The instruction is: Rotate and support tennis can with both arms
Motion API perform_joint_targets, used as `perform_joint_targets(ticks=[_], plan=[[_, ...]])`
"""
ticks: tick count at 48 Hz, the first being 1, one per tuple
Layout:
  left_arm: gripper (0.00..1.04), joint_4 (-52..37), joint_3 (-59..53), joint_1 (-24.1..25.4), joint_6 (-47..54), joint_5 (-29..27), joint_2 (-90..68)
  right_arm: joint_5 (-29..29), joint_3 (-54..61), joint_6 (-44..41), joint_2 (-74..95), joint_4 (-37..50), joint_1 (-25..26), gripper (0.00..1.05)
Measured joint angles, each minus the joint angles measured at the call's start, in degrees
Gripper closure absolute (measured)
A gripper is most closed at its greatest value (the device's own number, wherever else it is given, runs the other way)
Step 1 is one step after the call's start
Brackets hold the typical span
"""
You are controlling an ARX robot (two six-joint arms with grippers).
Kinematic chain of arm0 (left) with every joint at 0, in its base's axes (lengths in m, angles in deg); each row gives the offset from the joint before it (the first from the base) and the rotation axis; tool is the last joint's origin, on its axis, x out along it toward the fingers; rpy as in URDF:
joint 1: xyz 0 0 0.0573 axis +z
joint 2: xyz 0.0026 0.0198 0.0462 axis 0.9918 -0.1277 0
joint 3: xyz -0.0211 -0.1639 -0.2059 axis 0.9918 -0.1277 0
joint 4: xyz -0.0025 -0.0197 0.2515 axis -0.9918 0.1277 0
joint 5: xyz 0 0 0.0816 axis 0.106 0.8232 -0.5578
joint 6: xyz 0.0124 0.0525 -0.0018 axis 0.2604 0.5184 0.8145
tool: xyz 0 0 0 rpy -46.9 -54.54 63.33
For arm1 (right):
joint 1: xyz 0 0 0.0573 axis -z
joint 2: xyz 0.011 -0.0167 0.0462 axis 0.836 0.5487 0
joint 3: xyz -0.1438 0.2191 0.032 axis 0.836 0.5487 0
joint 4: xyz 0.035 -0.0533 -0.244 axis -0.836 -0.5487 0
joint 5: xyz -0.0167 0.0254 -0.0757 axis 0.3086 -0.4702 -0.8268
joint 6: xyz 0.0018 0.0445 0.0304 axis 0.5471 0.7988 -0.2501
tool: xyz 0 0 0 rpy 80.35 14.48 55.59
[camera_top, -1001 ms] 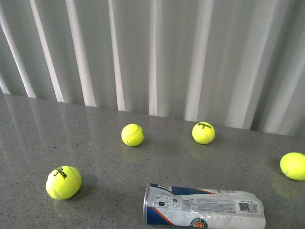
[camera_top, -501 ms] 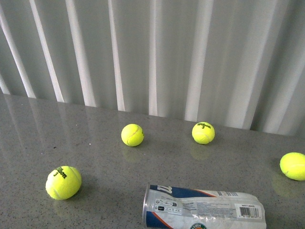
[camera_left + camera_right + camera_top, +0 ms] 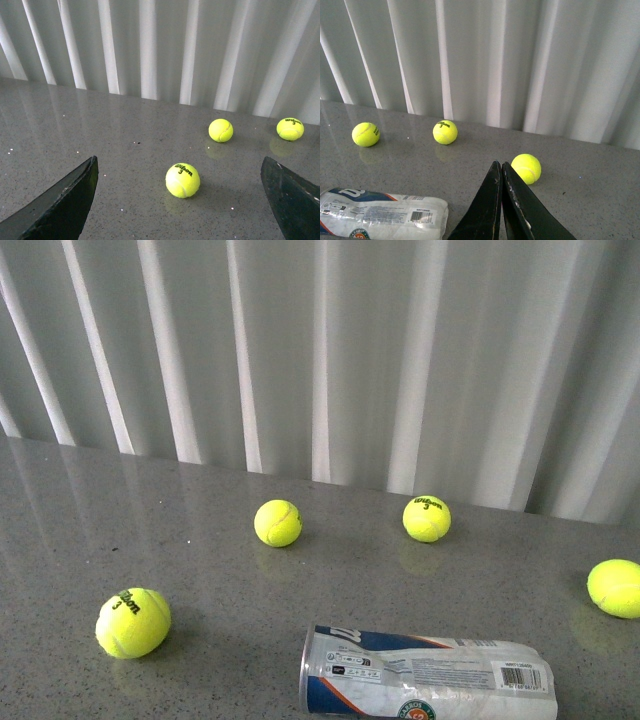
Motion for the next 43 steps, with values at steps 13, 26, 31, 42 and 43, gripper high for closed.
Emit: perform_joint_targets(ticks=[13,26,31,42,43], plan=[[0.07,0.0,0.0,0.0,0.0,0.0,0.0,0.0,0.0,0.0,-3.43,-3.43,0.0,1.01],[0.07,0.0,0.0,0.0,0.0,0.0,0.04,0.0,-0.02,0.0,-13.07,-13.46,0.0,1.01],[0.07,0.0,0.0,0.0,0.0,0.0,0.04,0.02,-0.02,0.0,-13.07,-13.49,0.0,1.01],[0.07,0.0,0.0,0.0,0.0,0.0,0.04,0.02,-0.02,0.0,-13.09,-13.51,0.0,0.54],[0.07,0.0,0.0,0.0,0.0,0.0,0.04,0.0,-0.02,0.0,-13.09,-13.51,0.0,0.48]])
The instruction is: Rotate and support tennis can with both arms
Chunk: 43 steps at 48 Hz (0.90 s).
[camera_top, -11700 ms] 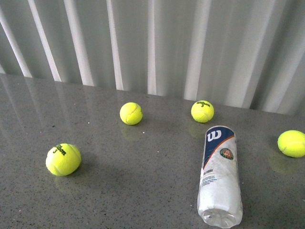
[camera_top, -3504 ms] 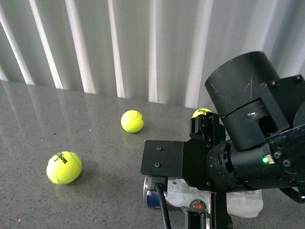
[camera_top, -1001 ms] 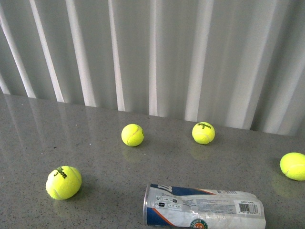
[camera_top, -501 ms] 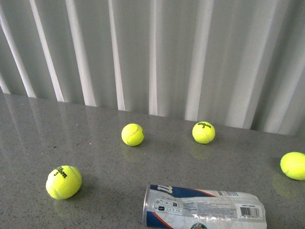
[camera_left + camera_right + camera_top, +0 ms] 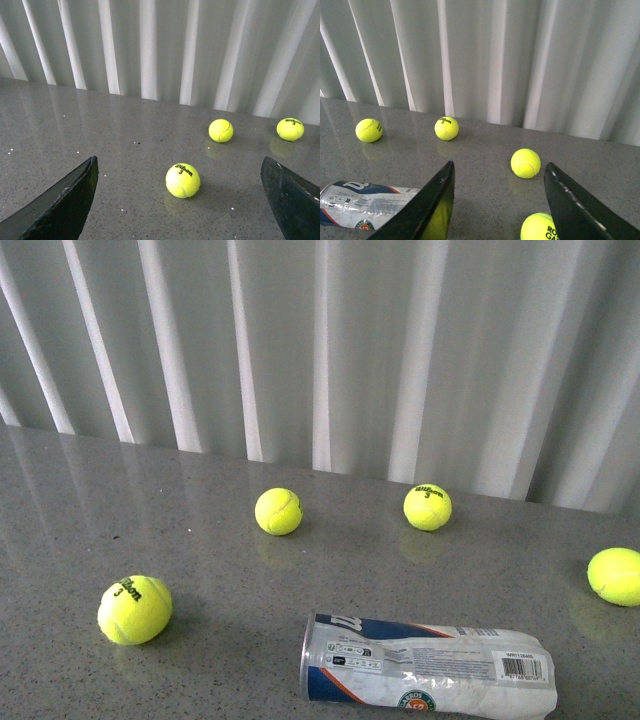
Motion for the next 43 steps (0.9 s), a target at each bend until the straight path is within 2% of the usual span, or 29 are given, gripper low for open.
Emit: perform_joint_targets(ticks=[3,4,6,7,9,11,17,21,28,34,43], plan=[[0.07,1.25,0.35,0.55,0.09,1.53,-0.83,0.02,0.0,0.0,0.0,0.0,0.0,0.36],[0.07,4.48,1.53,1.53,0.37,3.56,-2.14,0.0,0.0,0.0,-0.02,0.0,0.0,0.31],[0.07,13.94,6.34,4.68,1.18,12.52,-9.81,0.0,0.0,0.0,-0.02,0.0,0.0,0.22],[0.07,14.99,7.76,5.01,1.31,14.05,-12.83,0.15,0.0,0.0,-0.02,0.0,0.0,0.17],[0.07,13.94,10.43,5.2,1.73,15.02,-18.67,0.04,0.0,0.0,-0.02,0.0,-0.02,0.1],[0.07,9.31,14.1,4.2,2.51,14.95,-25.73,0.0,0.0,0.09,-0.02,0.0,0.0,0.05],[0.07,-5.16,27.89,-1.57,3.43,16.61,-48.54,0.02,0.0,0.04,-0.04,0.0,0.0,0.07],[0.07,-5.53,39.28,-5.29,1.57,20.7,-67.04,0.04,0.0,0.04,-0.04,0.0,0.0,0.07],[0.07,-3.48,49.05,-10.91,-2.01,25.7,-87.58,0.02,0.0,0.04,-0.04,0.0,0.0,0.07],[0.07,-5.44,50.6,-16.09,-4.63,29.33,-98.82,0.02,0.0,0.04,-0.04,0.0,0.0,0.07],[0.07,-11.39,50.6,-17.53,-9.33,30.53,-106.14,0.02,0.0,0.04,-0.04,0.0,0.0,0.07]])
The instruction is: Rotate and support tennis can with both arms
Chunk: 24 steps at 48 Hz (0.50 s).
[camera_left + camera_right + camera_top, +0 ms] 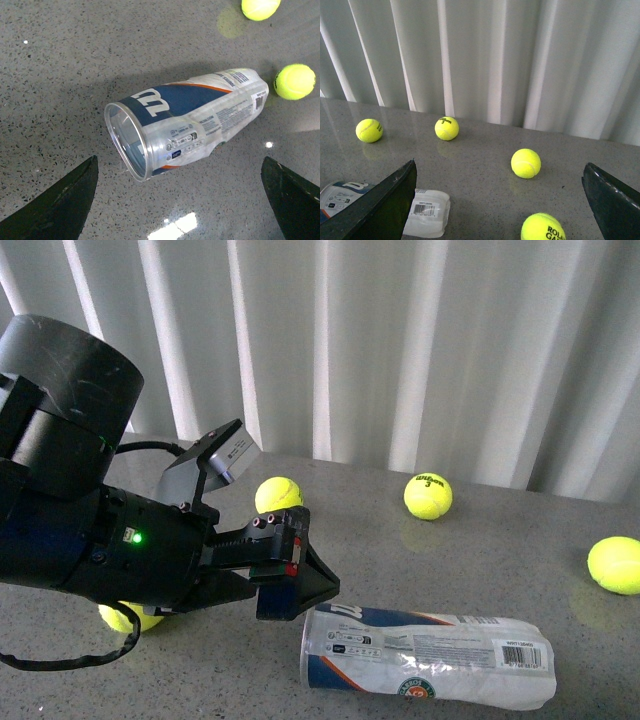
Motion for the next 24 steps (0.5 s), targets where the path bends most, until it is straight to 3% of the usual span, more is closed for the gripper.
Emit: perform_joint_targets(ticks=[24], plan=[[0.07,-12.74,-0.37,-3.63,-12.66,1.68,-10.56,0.0,0.0,0.02,0.0,0.0,0.0,0.07]])
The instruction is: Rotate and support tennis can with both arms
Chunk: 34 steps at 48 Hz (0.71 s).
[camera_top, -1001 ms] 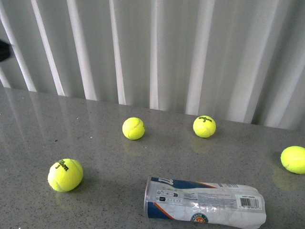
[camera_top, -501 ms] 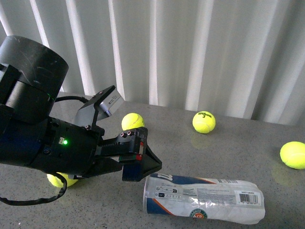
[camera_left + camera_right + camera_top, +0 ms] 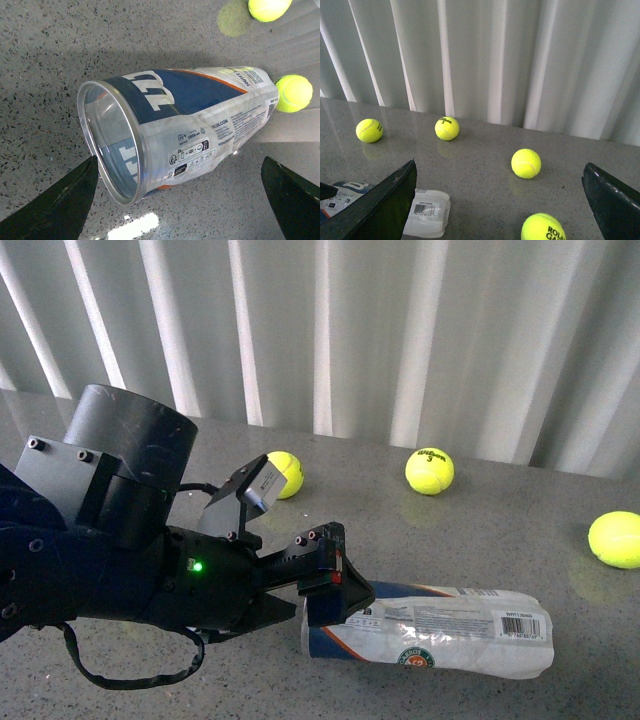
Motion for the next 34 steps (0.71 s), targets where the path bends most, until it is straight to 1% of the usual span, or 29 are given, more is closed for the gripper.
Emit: perform_joint_targets(ticks=[7,13,25,29,33,34], plan=[[0.07,-2.93,-0.2,-0.92,-2.99,0.61,-0.85,0.0,0.0,-0.02,0.0,0.0,0.0,0.07],[0.07,-7.21,-0.5,-2.19,-6.86,0.76,-2.1,0.0,0.0,0.0,0.0,0.0,0.0,0.07],[0.07,-9.11,-0.48,-4.09,-12.48,-0.57,-4.96,0.0,0.0,-0.02,0.0,0.0,0.0,0.07],[0.25,-10.1,-0.48,-5.07,-13.38,-1.16,-5.49,0.0,0.0,-0.02,0.0,0.0,0.0,0.07],[0.37,-10.1,-0.48,-5.49,-14.03,-1.29,-5.75,0.0,0.0,-0.02,0.0,0.0,0.0,0.07],[0.39,-10.05,-0.48,-5.51,-14.1,-1.36,-5.79,0.0,0.0,-0.02,0.0,0.0,0.0,0.07]])
